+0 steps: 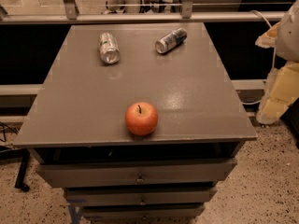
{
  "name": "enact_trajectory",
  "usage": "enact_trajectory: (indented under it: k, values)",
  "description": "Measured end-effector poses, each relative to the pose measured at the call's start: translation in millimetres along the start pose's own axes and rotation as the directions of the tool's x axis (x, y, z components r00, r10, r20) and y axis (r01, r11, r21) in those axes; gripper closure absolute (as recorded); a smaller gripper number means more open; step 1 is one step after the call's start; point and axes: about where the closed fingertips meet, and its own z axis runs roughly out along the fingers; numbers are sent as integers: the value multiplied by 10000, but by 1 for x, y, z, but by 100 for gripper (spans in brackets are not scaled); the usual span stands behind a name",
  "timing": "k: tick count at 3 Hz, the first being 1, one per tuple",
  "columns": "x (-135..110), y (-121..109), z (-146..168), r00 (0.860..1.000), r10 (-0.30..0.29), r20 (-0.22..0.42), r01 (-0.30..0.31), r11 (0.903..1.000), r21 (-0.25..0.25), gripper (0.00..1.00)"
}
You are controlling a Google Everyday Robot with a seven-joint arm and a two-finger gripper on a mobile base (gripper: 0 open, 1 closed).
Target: Place 7up can upright
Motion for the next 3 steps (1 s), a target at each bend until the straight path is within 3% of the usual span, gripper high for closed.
enact_trajectory:
  k: [1,2,3]
  values:
    - [0,0,0,10000,0,0,0,10000,0,0]
    - [-16,-4,3,9996,53,275,-54,10000,39,0]
    - [-61,-18,18,9971,179,744,-176,9998,-38,0]
